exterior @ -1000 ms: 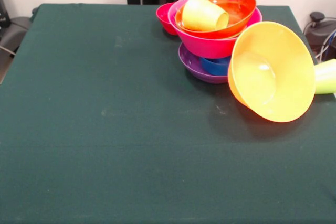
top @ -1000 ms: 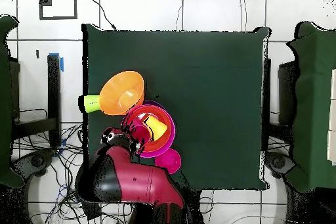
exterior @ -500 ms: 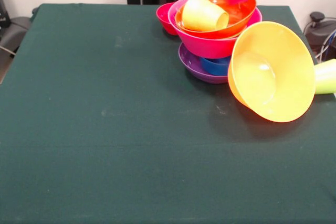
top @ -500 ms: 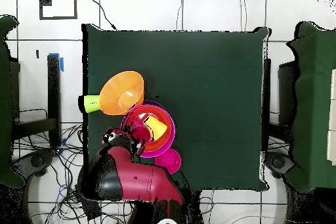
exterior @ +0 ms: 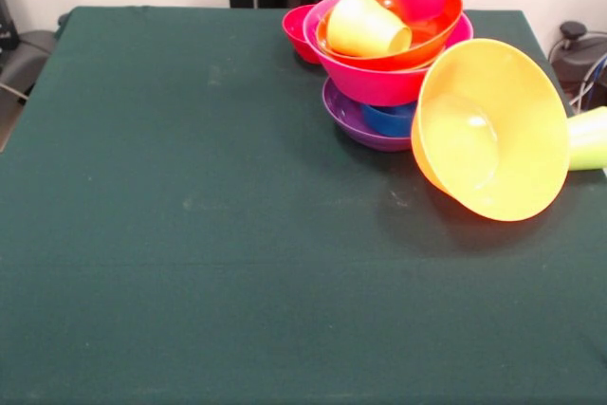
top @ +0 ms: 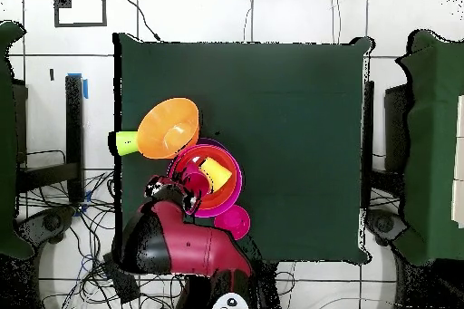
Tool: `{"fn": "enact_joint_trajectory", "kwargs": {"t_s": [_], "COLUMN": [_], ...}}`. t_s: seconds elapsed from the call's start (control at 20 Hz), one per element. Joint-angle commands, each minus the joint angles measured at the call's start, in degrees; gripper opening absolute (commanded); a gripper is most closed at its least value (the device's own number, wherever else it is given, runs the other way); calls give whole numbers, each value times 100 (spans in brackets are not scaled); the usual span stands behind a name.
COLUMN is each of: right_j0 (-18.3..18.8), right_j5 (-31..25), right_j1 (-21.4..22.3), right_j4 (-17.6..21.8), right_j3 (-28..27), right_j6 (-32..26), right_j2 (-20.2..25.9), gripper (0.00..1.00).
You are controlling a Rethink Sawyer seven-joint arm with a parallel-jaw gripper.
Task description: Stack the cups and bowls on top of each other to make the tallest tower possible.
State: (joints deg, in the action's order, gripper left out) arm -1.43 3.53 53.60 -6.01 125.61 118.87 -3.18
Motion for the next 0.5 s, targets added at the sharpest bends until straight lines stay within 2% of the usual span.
{"fn": "enact_joint_trajectory", "kwargs": {"t_s": [0.05,0.5], "right_j0": [-49,-134], "right_j5": [178,258], "right_j1": [-273,-342], "right_j4": [-40,-86], "right_j3": [245,243], "right_j6": [1065,1114], "right_j2": [166,131], "gripper": [0,0]}}
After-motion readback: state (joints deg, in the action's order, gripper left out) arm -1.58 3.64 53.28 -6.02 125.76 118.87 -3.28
